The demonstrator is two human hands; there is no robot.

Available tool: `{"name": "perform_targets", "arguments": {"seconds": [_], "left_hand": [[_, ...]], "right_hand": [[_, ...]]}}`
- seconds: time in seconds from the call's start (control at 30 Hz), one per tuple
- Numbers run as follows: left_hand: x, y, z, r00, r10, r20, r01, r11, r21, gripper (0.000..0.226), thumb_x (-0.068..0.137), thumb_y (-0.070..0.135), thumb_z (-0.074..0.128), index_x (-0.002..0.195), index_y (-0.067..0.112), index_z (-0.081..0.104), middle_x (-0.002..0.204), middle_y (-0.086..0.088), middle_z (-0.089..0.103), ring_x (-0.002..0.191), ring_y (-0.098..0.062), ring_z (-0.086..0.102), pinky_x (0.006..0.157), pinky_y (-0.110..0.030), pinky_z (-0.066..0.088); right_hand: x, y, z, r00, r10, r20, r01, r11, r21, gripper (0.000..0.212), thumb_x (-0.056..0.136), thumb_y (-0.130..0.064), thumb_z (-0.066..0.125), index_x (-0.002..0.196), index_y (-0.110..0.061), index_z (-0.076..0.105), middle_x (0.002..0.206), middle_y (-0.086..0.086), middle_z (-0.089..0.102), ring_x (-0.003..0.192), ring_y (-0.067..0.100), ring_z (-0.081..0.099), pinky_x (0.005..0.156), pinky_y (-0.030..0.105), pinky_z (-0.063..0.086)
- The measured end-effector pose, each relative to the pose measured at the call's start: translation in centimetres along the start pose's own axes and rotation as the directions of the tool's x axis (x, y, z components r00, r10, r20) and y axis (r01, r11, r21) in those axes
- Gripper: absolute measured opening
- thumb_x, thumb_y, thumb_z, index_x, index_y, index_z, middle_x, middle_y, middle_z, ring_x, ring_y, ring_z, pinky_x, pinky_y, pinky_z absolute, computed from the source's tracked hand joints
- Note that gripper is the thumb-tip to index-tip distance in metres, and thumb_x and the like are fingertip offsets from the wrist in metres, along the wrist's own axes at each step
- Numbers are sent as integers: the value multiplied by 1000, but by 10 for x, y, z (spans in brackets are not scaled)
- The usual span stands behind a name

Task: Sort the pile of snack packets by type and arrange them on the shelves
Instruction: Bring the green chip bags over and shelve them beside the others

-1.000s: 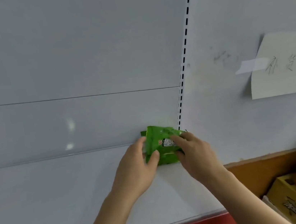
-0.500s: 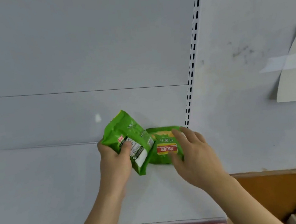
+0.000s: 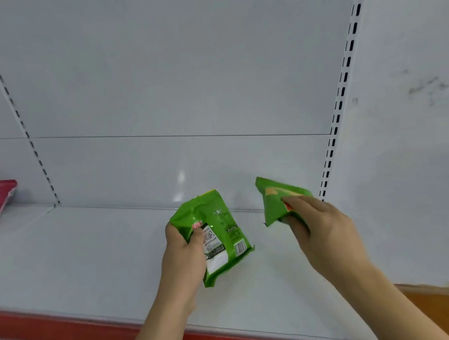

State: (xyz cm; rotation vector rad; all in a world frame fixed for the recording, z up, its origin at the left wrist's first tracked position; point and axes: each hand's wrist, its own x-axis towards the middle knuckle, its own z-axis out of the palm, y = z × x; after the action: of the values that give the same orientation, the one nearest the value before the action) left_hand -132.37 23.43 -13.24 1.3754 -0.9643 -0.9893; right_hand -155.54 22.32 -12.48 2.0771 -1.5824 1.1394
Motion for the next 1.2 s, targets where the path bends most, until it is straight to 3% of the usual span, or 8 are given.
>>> {"name": "perform_targets", "arguments": {"seconds": [0.13, 0.33, 0.43, 0.53, 0.67, 0.83, 1.0, 1.2], "left_hand": [[-16, 9, 5, 995, -32, 97, 55, 970, -238, 18, 105, 31, 57, 122, 35, 56, 113, 2, 76, 102, -20, 75, 93, -51, 59], [-34, 11, -18, 999, 15, 44, -2, 961, -278, 56, 76, 38, 84, 122, 26, 53, 116, -2, 74, 97, -21, 77, 83, -49, 63], [-32, 8, -45, 998, 57, -38, -66, 951, -301, 43, 85, 24, 81, 118, 27, 54, 111, 0, 75, 92, -19, 78, 78, -46, 63], [-28, 11, -79, 991, 103, -80, -124, 931, -342, 42, 86, 23, 81, 118, 28, 54, 110, 1, 76, 92, -21, 78, 78, -49, 63], [-22, 11, -139, 984, 153, -90, -174, 936, -307, 46, 83, 27, 84, 117, 30, 53, 111, 3, 76, 94, -20, 78, 80, -50, 63], [-17, 13, -222, 981, 189, -45, -195, 940, -281, 48, 81, 46, 78, 121, 32, 54, 111, 11, 76, 98, -13, 76, 77, -40, 64], [-1, 10, -295, 993, 88, -75, -108, 939, -326, 75, 56, 90, 72, 115, 46, 60, 119, 11, 74, 116, -18, 70, 104, -53, 51], [28, 20, -344, 994, 74, 86, -48, 961, -272, 68, 64, 47, 84, 125, 28, 61, 112, 6, 78, 105, -17, 75, 100, -49, 56]], "right_hand": [[-18, -51, -4, 965, -262, -19, 262, 955, 136, 38, 92, -14, 65, 130, -13, 65, 134, 10, 61, 128, 33, 53, 107, 40, 46], [-42, -87, -2, 960, -243, 141, 147, 862, 485, 48, 89, -22, 51, 135, -23, 63, 154, -1, 45, 150, 18, 26, 115, 39, 39], [-41, -116, -1, 995, -38, 97, -27, 809, 588, 40, 98, -40, 54, 135, -27, 60, 153, -9, 43, 144, 12, 38, 106, 37, 48], [-32, -153, 0, 896, 268, 353, -429, 723, 541, 66, 86, -68, 56, 141, -33, 46, 136, -19, 54, 127, 3, 52, 100, 26, 49], [-26, -211, 7, 835, 282, 472, -545, 537, 644, 18, 88, -44, 69, 91, -27, 71, 81, -14, 73, 77, 1, 66, 64, 11, 47], [-24, -290, 28, 810, 287, 512, -584, 306, 752, 8, 93, -18, 69, 101, -18, 68, 89, 2, 76, 82, 18, 73, 71, 34, 61], [-11, -331, 44, 787, 187, 589, -615, 327, 717, 19, 93, -8, 63, 99, -23, 73, 88, 8, 75, 81, 25, 71, 72, 48, 61], [23, -353, 68, 723, -7, 691, -556, 589, 587, 22, 90, -10, 69, 102, -28, 75, 83, 6, 71, 60, 16, 56, 56, 26, 44]]}}
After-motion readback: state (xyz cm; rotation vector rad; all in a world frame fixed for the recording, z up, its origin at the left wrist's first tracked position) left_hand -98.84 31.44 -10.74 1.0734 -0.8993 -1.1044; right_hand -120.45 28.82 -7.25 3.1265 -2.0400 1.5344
